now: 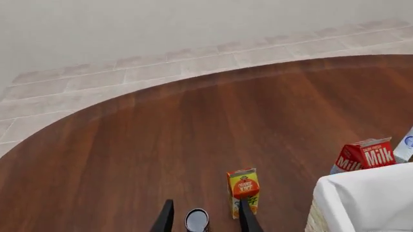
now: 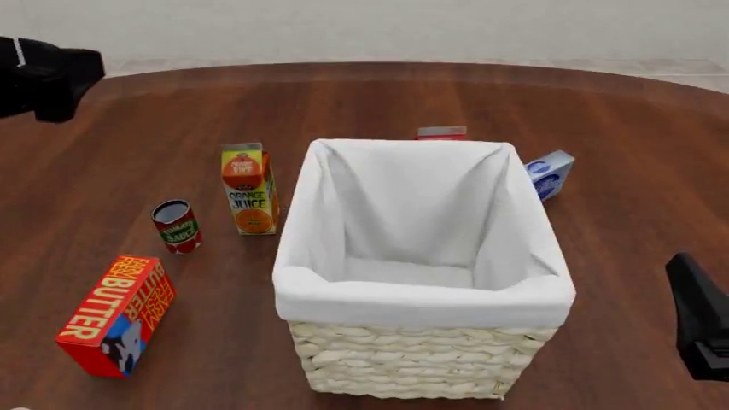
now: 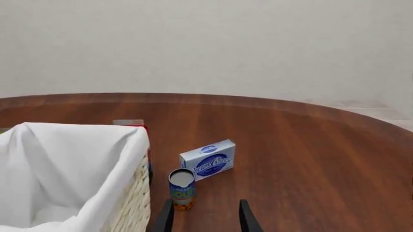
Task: Pick up the alphabet soup and the tomato sauce, and put them in the basket.
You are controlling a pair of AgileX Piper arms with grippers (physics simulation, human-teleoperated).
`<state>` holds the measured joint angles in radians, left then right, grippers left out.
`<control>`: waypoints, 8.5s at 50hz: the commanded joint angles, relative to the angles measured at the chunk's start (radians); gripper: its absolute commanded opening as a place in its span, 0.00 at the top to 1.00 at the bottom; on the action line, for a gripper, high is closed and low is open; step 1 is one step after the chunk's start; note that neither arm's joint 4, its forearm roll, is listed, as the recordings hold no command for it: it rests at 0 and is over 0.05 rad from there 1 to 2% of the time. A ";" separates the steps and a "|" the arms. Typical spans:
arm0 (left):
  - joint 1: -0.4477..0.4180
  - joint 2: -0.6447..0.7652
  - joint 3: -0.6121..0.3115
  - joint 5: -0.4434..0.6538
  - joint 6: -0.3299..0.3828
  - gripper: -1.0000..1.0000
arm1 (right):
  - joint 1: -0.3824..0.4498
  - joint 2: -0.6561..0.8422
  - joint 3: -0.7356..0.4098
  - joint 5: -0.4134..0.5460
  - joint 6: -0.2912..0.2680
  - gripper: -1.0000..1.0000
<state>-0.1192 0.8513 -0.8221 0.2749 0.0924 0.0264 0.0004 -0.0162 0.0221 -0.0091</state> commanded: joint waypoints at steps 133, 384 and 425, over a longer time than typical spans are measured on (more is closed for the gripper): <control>0.106 0.581 -0.095 0.016 -0.021 0.00 | 0.003 0.001 0.001 0.002 -0.005 0.00; 0.149 0.814 -0.036 -0.205 -0.030 1.00 | 0.005 0.002 0.000 -0.001 -0.006 0.00; 0.184 0.685 -0.116 -0.147 -0.004 1.00 | 0.004 0.000 -0.003 0.002 -0.009 0.00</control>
<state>0.0708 1.5739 -0.9136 0.1048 0.0768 0.0308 0.0007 -0.0189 0.0233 -0.0173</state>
